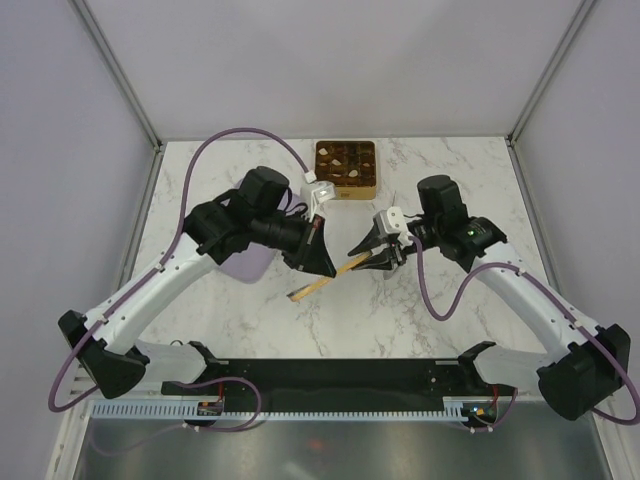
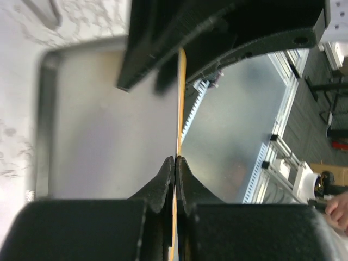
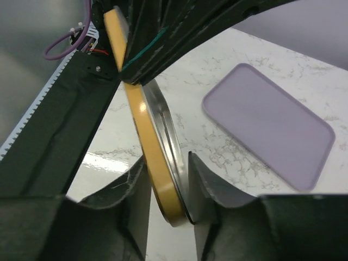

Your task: Pack the chocolate

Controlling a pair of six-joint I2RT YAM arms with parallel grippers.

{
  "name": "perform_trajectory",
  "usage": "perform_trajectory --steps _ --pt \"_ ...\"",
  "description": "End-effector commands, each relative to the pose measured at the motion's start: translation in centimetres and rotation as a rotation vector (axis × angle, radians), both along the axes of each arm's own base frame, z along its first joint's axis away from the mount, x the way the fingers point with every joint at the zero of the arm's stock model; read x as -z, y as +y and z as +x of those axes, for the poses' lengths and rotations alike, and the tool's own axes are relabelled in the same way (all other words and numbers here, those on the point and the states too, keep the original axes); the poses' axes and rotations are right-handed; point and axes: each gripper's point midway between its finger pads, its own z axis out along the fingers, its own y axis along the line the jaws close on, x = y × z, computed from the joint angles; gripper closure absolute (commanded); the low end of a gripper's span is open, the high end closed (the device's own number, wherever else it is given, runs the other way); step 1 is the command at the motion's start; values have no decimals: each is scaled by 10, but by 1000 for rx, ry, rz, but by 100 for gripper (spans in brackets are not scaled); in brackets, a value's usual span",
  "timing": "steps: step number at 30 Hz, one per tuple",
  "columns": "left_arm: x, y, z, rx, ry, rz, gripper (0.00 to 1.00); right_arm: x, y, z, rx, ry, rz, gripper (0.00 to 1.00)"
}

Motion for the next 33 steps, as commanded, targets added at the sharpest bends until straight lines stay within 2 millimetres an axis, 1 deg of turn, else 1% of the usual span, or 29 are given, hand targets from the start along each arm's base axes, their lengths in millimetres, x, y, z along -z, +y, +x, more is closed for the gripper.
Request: perform_trajectory --steps 1,2,4,5,7,8,9,10,11,12,13,14,15,17,18,19,20,21,22,23,24,25,26,27,28,29,30,31,33 --pt "-28 6 24 -32 -77 -65 97 -16 5 -1 -30 -3 28 66" --pt "-28 9 30 -60 -76 -55 95 -15 6 2 -21 0 21 74" --pt "-37 14 50 -115 -88 -58 93 -16 7 3 -18 0 21 80" --pt "-47 16 58 -141 -106 -64 88 -18 8 5 -19 8 22 81" --pt "-51 24 81 -218 -110 -49 85 -21 10 8 -6 53 17 88" --pt "-64 28 94 -264 -144 -56 82 -25 13 13 2 63 16 92" --pt "-70 37 107 -323 -143 -54 80 -24 14 20 29 70 6 97" --pt "-71 40 121 -358 -139 -51 78 -24 15 23 53 112 -6 100" --pt "-87 47 134 -416 -176 -64 73 -28 19 33 78 117 -6 100" --pt "-93 62 153 -503 -175 -64 69 -26 20 45 137 128 -21 100" --pt "-95 70 166 -557 -181 -58 65 -27 21 55 192 158 -27 100" --pt "-105 92 186 -666 -219 -48 58 -32 26 67 243 210 -19 100" --pt "-108 102 195 -726 -219 -46 55 -31 28 76 281 233 -23 100" --pt "-110 126 210 -842 -240 -24 50 -29 31 106 400 287 -34 100" --pt "-110 139 216 -896 -240 -18 47 -28 30 117 434 307 -35 100" --pt "-111 146 219 -924 -262 -16 43 -29 29 128 464 321 -30 100" --pt "-106 155 218 -970 -281 8 33 -34 32 145 510 373 6 100" --pt "-103 159 218 -986 -296 14 28 -38 25 163 571 397 43 100" --pt "-88 164 222 -1011 -300 38 23 -32 21 179 640 458 75 100" --pt "-88 169 216 -1026 -320 33 15 -56 23 192 655 513 200 100" --pt "-82 171 215 -1036 -320 39 3 -63 14 207 693 570 272 100" --pt "-74 173 215 -1051 -317 48 0 -56 10 222 737 624 324 100" --pt "-54 174 216 -1054 -301 68 0 -77 4 240 786 599 449 100" --pt "-51 175 213 -1055 -310 59 0 -81 0 251 826 681 523 100" --pt "-42 175 212 -1057 -301 62 0 -73 -3 263 872 714 564 100" --pt "-23 172 213 -1050 -279 66 0 -84 -14 280 944 714 688 100" --pt "-17 170 212 -1043 -265 55 0 -84 -20 288 972 748 753 100" --pt "-8 167 212 -1031 -249 58 0 -70 -21 299 999 850 802 100" --pt "9 162 212 -995 -214 75 0 -65 -33 318 1070 902 919 100"
